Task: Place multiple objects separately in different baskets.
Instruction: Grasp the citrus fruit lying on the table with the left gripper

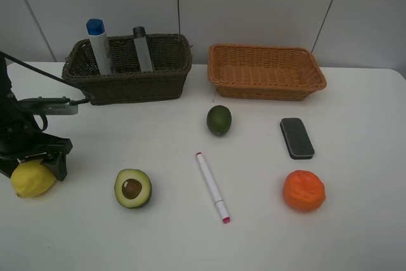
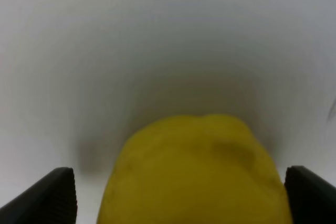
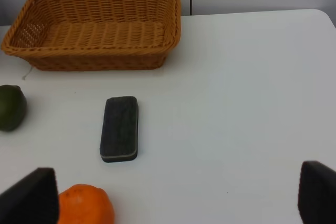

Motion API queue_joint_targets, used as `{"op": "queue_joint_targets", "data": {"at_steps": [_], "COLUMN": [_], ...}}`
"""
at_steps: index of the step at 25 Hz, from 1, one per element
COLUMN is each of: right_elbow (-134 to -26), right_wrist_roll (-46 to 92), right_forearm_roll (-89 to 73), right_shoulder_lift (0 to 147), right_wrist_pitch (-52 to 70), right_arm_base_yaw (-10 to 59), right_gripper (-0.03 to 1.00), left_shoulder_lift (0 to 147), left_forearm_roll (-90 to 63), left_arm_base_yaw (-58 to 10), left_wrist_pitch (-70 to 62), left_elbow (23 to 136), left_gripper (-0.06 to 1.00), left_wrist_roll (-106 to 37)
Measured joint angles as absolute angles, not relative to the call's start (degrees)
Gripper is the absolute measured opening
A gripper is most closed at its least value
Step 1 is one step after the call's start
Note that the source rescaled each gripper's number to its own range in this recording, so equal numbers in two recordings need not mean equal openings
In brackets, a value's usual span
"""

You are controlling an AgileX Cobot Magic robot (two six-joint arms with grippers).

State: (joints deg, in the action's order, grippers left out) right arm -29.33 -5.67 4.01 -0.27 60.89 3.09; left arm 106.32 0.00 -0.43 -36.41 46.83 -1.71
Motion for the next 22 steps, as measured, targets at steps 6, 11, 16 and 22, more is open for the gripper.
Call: {"op": "queue_joint_targets", "data": {"at_steps": [6, 11, 16, 22], "right_elbow": [-29.3, -29.3, -29.3, -29.3], "right_wrist_roll": [-5.7, -5.7, -5.7, -5.7], "right_forearm_roll": [4.0, 4.0, 4.0, 4.0], "right_shoulder_lift": [-0.3, -0.3, -0.3, -0.3], "right_wrist_pitch": [60.9, 60.9, 60.9, 60.9], "right_arm_base_yaw": [3.1, 3.1, 3.1, 3.1], "right_gripper": [1.0, 1.0, 1.0, 1.0], "left_shoulder_lift": [106.3, 106.3, 106.3, 106.4], "left_forearm_roll": [0.0, 0.0, 0.0, -0.8], "left_arm_base_yaw": [-0.4, -0.4, -0.4, -0.4], "left_wrist_pitch": [-36.5, -37.7, -38.8, -44.7], "left_elbow": [46.8, 46.8, 46.8, 50.6], "left_gripper": [0.99, 0.78, 0.58, 0.58], "left_wrist_roll": [-3.2, -3.3, -3.4, -1.5]}}
